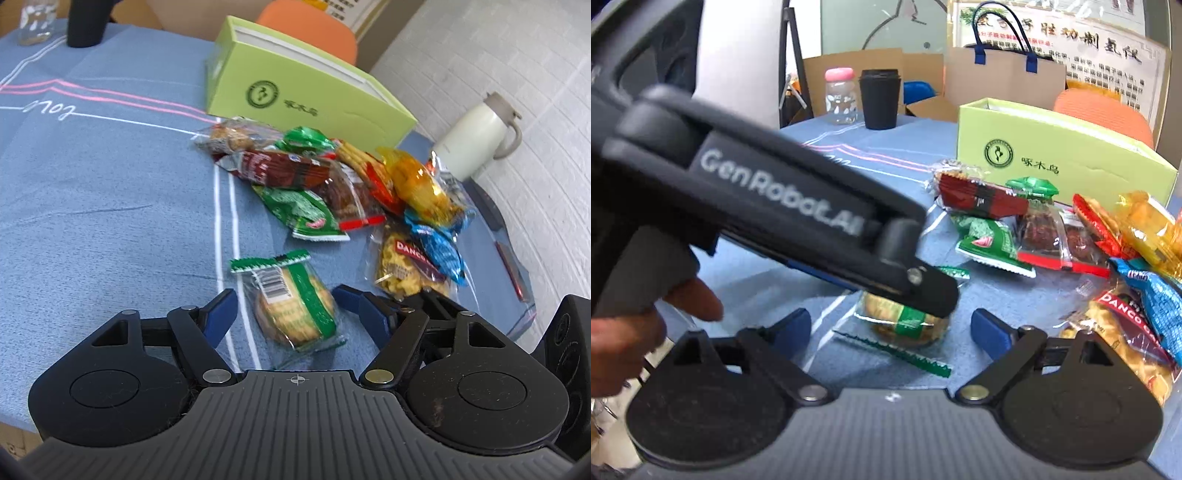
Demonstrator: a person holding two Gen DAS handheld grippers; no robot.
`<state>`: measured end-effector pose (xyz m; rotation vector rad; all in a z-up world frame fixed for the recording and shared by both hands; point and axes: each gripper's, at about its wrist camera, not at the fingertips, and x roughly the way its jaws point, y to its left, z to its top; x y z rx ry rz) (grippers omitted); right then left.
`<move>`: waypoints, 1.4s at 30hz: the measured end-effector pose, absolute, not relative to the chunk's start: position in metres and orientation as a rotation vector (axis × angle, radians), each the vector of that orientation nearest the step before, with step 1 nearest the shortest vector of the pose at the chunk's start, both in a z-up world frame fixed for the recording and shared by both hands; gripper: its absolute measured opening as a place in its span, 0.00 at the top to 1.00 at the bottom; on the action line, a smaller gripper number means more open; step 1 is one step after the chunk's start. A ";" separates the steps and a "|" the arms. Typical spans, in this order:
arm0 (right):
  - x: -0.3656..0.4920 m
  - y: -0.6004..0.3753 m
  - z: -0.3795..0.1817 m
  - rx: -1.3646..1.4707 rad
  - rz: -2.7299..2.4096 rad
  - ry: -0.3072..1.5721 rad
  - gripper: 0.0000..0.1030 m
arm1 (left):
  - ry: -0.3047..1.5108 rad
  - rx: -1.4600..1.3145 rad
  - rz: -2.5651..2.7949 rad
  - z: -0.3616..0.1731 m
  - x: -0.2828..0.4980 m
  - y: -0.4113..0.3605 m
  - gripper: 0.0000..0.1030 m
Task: Organize snacks
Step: 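Carry the biscuit pack into the box and open the left gripper, then return the left gripper and grasp the orange barcode snack bag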
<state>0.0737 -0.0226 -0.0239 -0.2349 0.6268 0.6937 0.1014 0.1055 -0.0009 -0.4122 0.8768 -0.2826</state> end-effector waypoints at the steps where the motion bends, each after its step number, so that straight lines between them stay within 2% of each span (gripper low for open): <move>1: 0.073 -0.023 -0.023 -0.230 0.695 0.623 0.11 | 0.873 -0.394 -0.278 -0.001 0.101 0.103 0.53; 3: 0.072 -0.025 -0.021 -0.221 0.701 0.612 0.25 | 0.875 -0.358 -0.265 -0.001 0.101 0.097 0.75; 7: 0.074 -0.032 -0.011 -0.194 0.692 0.605 0.26 | 0.858 -0.372 -0.258 0.005 0.100 0.098 0.85; 15: 0.109 -0.033 0.043 -0.218 0.647 0.439 0.24 | 0.707 -0.402 -0.296 0.062 0.139 0.103 0.85; 23: 0.236 -0.020 0.088 -0.284 0.629 0.378 0.24 | 0.598 -0.379 -0.276 0.108 0.259 0.114 0.85; 27: 0.307 -0.006 0.087 -0.285 0.646 0.424 0.23 | 0.618 -0.375 -0.226 0.108 0.326 0.125 0.83; 32: 0.354 -0.008 0.084 -0.216 0.651 0.472 0.24 | 0.629 -0.414 -0.198 0.101 0.372 0.142 0.72; 34: 0.346 -0.020 0.092 -0.200 0.640 0.434 0.19 | 0.599 -0.417 -0.202 0.104 0.363 0.149 0.66; 35: 0.340 -0.027 0.095 -0.190 0.633 0.411 0.12 | 0.584 -0.413 -0.204 0.105 0.355 0.150 0.63; 37: 0.326 -0.044 0.101 -0.174 0.625 0.383 0.10 | 0.562 -0.403 -0.202 0.107 0.334 0.149 0.52; 42: 0.270 -0.099 0.101 -0.126 0.565 0.371 0.10 | 0.577 -0.409 -0.280 0.097 0.278 0.129 0.50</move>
